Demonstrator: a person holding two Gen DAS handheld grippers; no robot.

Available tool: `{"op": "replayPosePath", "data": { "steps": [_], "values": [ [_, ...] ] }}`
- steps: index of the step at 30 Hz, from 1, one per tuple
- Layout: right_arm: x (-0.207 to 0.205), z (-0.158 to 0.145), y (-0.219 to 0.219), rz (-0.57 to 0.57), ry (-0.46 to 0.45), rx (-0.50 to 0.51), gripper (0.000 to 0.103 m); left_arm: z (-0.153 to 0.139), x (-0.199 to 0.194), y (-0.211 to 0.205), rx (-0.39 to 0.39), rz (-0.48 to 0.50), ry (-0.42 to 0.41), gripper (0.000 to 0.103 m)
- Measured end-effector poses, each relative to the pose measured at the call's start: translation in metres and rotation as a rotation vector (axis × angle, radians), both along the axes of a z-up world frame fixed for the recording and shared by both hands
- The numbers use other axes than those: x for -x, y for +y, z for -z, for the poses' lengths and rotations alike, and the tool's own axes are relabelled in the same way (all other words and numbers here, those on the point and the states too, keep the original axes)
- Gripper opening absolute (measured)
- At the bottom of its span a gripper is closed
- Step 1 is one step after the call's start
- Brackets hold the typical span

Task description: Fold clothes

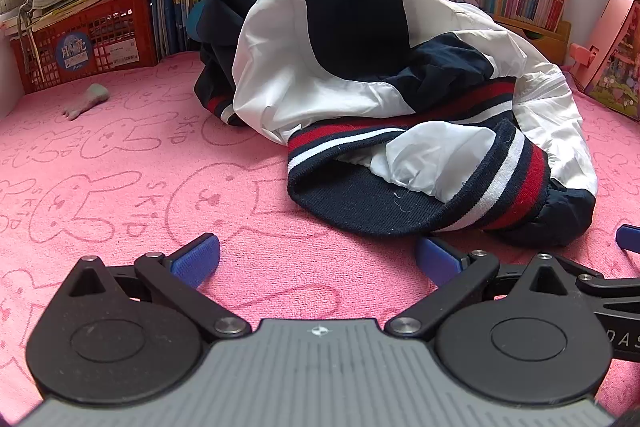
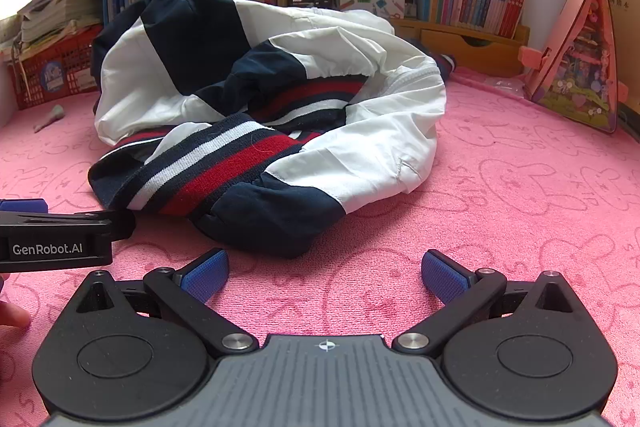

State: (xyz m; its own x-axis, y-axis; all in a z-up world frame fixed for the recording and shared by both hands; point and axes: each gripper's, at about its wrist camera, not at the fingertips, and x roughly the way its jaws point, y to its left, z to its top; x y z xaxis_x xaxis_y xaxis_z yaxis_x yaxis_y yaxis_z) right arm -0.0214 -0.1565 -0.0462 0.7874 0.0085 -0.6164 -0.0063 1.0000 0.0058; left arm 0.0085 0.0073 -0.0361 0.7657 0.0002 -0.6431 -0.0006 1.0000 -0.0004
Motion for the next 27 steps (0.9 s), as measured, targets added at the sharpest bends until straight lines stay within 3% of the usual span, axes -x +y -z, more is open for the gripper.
{"op": "replayPosePath", "data": {
  "steps": [6,11,16,22,27],
  "values": [
    [0.0,-0.003,-0.002,-0.009,0.006,-0.014,0.103,-0.001,-0.001,0.001,-0.002,0.012,0.011,0.103],
    [0.004,-0.024,-0.016,0.002,-0.088,-0.138,0.103,-0.01,-0.004,0.012,-0.018,0.045,0.038,0.103],
    [-0.017,-0.039,-0.007,-0.057,-0.114,-0.15,0.103,-0.025,-0.003,0.03,-0.06,0.014,0.011,0.103],
    [-0.055,-0.026,0.033,-0.107,-0.072,-0.052,0.103,-0.046,-0.008,0.04,-0.08,0.022,-0.029,0.103],
    [-0.051,-0.014,0.038,0.038,-0.054,0.182,0.103,-0.059,-0.03,0.02,-0.092,0.116,-0.07,0.103]
  ]
}}
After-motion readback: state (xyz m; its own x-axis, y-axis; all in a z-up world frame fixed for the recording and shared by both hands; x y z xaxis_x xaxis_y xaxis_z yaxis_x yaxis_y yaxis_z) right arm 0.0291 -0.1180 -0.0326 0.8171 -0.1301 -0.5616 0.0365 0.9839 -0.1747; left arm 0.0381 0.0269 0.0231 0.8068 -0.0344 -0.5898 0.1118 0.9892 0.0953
